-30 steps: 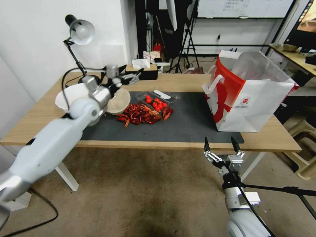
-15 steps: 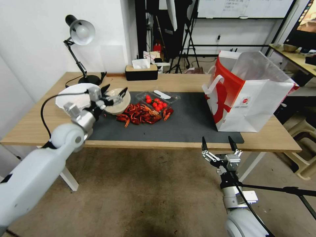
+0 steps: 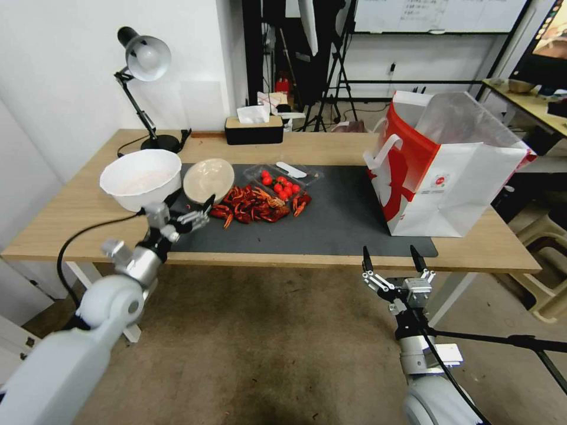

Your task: Pick up the trash from the table and place it into the takeout bag.

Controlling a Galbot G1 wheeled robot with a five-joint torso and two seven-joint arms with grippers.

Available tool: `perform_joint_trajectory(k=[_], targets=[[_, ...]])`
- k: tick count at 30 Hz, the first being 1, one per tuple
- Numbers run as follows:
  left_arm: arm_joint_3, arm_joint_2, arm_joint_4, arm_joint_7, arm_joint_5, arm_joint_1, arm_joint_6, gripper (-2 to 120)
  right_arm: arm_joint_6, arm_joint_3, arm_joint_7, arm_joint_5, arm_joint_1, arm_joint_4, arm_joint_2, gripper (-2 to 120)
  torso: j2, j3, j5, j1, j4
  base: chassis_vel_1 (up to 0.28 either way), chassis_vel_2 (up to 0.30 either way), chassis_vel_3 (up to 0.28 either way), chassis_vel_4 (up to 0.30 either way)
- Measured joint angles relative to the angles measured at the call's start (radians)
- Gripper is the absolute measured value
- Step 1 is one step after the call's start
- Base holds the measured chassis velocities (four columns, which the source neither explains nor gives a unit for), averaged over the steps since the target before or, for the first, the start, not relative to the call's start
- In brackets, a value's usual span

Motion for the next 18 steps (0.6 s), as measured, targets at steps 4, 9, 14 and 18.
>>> perform_joint_trajectory(k=[4, 9, 14, 18], targets=[[-0.044, -0.044, -0.033, -0.018, 0.054, 0.062, -0.017, 100, 0.000, 0.000, 0.000, 0.002, 0.001, -0.002, -0.001, 100, 0.000, 0.000, 0.0002, 0.000, -0.0001, 0.000, 0.000, 0.000, 0.000], [-0.097, -0.086, -0.072, -0.047, 0.122, 0.123, -0.021, 100, 0.002, 0.000, 0.000, 0.002, 0.002, -0.004, 0.000, 100, 0.000, 0.000, 0.0000, 0.000, -0.0001, 0.000, 0.000, 0.000, 0.000], [-0.122, -0.112, -0.079, -0.062, 0.155, 0.167, -0.039, 100, 0.003, 0.000, 0.000, 0.003, 0.002, -0.004, -0.001, 100, 0.000, 0.000, 0.0000, 0.000, 0.0000, 0.000, 0.000, 0.000, 0.000], [-0.136, -0.142, -0.086, -0.074, 0.189, 0.210, -0.057, 100, 0.006, 0.000, 0.000, 0.004, 0.001, -0.004, -0.002, 100, 0.000, 0.000, 0.0002, 0.000, -0.0001, 0.000, 0.000, 0.000, 0.000]])
